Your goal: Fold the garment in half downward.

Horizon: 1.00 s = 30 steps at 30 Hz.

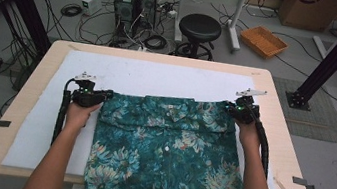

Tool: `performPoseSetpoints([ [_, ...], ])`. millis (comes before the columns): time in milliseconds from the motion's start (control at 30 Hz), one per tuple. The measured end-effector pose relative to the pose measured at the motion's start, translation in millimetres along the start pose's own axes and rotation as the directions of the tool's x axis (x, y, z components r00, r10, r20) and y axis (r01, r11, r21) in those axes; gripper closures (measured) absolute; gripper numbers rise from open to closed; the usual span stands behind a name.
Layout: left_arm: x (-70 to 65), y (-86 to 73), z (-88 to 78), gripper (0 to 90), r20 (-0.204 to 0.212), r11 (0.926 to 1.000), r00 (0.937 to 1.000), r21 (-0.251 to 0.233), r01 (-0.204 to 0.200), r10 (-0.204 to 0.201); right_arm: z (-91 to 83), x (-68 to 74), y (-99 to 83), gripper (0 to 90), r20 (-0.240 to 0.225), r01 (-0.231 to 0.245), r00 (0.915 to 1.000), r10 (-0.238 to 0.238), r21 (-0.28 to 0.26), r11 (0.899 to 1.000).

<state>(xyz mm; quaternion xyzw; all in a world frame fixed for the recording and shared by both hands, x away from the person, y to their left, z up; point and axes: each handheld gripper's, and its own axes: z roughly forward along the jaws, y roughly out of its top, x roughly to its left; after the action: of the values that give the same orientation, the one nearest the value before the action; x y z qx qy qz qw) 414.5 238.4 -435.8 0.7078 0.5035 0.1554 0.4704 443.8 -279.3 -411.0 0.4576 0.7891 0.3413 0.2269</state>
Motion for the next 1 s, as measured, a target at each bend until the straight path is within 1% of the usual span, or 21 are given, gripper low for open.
performPoseSetpoints([
  [33,-0.2,-2.5,0.1,77.6,-0.023,1.0,0.9997,0.005,0.006,-0.006,2.9,0.9,-3.3,76.7,-0.009,-0.015,0.9999,0.015,0.011,1.0],
  [100,0.2,-2.0,-1.6,65.3,-0.02,1.0,0.9998,0.006,0.006,-0.006,0.5,-0.4,-4.9,65.2,-0.007,-0.037,0.9993,0.037,0.014,0.999],
  [200,-5.2,2.6,-15.6,58.5,0.016,0.9992,0.9995,-0.031,-0.027,0.028,-10.7,-3.5,-8.0,54.4,-0.014,-0.065,0.9978,0.065,-0.018,0.998],
  [233,-7.5,3.0,-19.1,57.7,0.037,0.9985,0.9983,-0.034,-0.044,0.045,-15.0,-4.2,-9.5,52.4,-0.024,-0.075,0.9969,0.075,-0.028,0.997],
  [300,-13.5,1.0,-24.0,55.0,0.064,0.9963,0.9947,-0.035,-0.079,0.081,-22.1,-5.4,-13.5,51.8,-0.077,-0.098,0.9926,0.095,-0.039,0.994],
  [367,-20.0,-3.3,-27.2,53.9,0.06,0.9924,0.9907,-0.019,-0.121,0.122,-28.5,-5.0,-17.8,51.4,-0.114,-0.108,0.9883,0.101,-0.059,0.992],
  [400,-22.7,-6.2,-28.4,53.4,0.057,0.9916,0.99,-0.013,-0.129,0.129,-30.3,-4.1,-19.6,51.5,-0.153,-0.109,0.9833,0.099,-0.057,0.992],
  [433,-22.7,-6.2,-28.4,53.4,0.057,0.9916,0.99,-0.013,-0.129,0.129,-31.5,-2.0,-20.8,51.5,-0.179,-0.1,0.9797,0.091,-0.046,0.994],
  [467,-25.5,-12.6,-29.7,53.4,0.057,0.99,0.9884,0.0,-0.141,0.141,-32.2,0.8,-21.9,51.7,-0.196,-0.078,0.9781,0.07,-0.034,0.996],
  [500,-26.4,-16.1,-29.6,52.5,0.055,0.9899,0.9885,0.01,-0.142,0.141,-32.6,4.9,-22.8,52.6,-0.201,-0.052,0.9784,0.048,-0.013,0.999],
  [533,-27.3,-19.7,-28.9,50.2,0.056,0.9891,0.9881,0.025,-0.145,0.144,-32.4,9.0,-23.6,54.6,-0.181,-0.011,0.9835,0.011,0.005,1.0],
  [567,-27.3,-19.7,-28.9,48.5,0.056,0.9891,0.9881,0.025,-0.145,0.144,-32.4,9.0,-23.6,54.6,-0.181,-0.011,0.9835,0.011,0.005,1.0],
  [600,-29.1,-26.4,-26.7,45.8,0.063,0.9859,0.986,0.055,-0.158,0.155,-31.0,15.2,-25.8,60.6,-0.147,0.045,0.9885,-0.037,0.052,0.998],
  [667,-31.0,-31.4,-25.7,41.7,0.092,0.9832,0.9822,0.067,-0.17,0.164,-30.0,16.9,-28.7,69.8,-0.144,0.072,0.9877,-0.061,0.07,0.995],
  [700,-31.0,-31.4,-25.7,41.7,0.092,0.9832,0.9822,0.067,-0.17,0.164,-30.0,16.9,-28.7,69.8,-0.144,0.072,0.9877,-0.061,0.07,0.995],
  [733,-34.6,-33.8,-26.6,44.0,0.082,0.9778,0.9786,0.077,-0.195,0.189,-30.4,18.1,-32.1,78.0,-0.153,0.08,0.9859,-0.068,0.073,0.994],
  [767,-35.9,-34.8,-28.0,52.8,0.079,0.9741,0.9749,0.073,-0.214,0.208,-31.1,18.8,-33.7,80.7,-0.155,0.084,0.9853,-0.072,0.074,0.994],
  [800,-37.4,-35.8,-29.1,66.6,0.072,0.971,0.9721,0.072,-0.228,0.223,-31.8,19.4,-35.1,82.9,-0.158,0.087,0.9846,-0.074,0.074,0.993],
  [867,-39.4,-37.5,-30.1,81.5,0.067,0.9658,0.9679,0.079,-0.247,0.242,-34.2,20.5,-38.1,84.4,-0.166,0.096,0.9825,-0.084,0.062,0.993],
  [967,-40.5,-39.7,-31.3,86.3,0.07,0.9643,0.9665,0.081,-0.252,0.247,-39.5,21.3,-43.5,85.1,-0.177,0.091,0.9808,-0.082,0.045,0.995],
  [1000,-41.2,-42.3,-34.6,86.4,0.082,0.9672,0.9675,0.068,-0.245,0.239,-41.7,21.4,-45.7,85.2,-0.181,0.087,0.9804,-0.079,0.037,0.995],
])
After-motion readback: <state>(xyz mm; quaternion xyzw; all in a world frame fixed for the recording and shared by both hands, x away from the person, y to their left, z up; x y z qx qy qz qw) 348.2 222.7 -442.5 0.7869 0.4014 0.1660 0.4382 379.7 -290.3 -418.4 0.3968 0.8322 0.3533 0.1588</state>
